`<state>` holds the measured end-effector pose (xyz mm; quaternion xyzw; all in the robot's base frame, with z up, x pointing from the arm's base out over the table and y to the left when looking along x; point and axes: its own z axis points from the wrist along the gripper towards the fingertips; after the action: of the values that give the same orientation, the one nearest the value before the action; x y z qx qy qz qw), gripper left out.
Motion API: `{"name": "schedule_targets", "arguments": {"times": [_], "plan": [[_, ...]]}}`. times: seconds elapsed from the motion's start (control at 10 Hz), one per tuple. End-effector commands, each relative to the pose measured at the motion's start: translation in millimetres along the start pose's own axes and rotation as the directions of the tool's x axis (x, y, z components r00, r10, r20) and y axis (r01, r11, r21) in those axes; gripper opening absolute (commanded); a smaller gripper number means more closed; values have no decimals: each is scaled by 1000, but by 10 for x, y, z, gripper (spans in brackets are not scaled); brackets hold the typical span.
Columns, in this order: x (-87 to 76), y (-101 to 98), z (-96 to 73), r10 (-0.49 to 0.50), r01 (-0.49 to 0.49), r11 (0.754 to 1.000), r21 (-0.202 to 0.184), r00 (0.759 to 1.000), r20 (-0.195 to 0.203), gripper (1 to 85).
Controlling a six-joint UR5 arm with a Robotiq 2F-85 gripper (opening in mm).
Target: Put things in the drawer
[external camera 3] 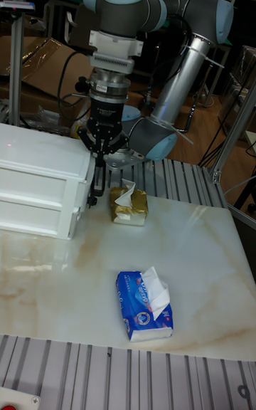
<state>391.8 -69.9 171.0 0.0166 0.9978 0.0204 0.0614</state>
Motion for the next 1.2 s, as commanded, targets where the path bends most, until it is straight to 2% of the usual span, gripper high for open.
{"name": "schedule_targets", "arguments": {"times": [0.0, 0.1, 0.2, 0.3, 0.5, 0.7, 0.8, 1.1], "plan": [[-43, -93, -10, -32, 32, 999, 27, 999, 17, 10], [-48, -42, -4, -13, 12, 1000, 8, 1000, 19, 10], [-39, 120, 1, 45, -44, 998, -49, 999, 17, 10], [-30, 113, 6, 50, -49, 998, -41, 999, 18, 10], [-54, -154, -14, -20, 19, 999, 51, 1000, 20, 10], [-48, -287, -57, -47, 45, 994, 100, 999, 13, 10], [-41, -309, -69, -48, 47, 994, 103, 999, 10, 10], [-44, -191, -57, -16, 15, 998, 68, 1000, 14, 10]]}}
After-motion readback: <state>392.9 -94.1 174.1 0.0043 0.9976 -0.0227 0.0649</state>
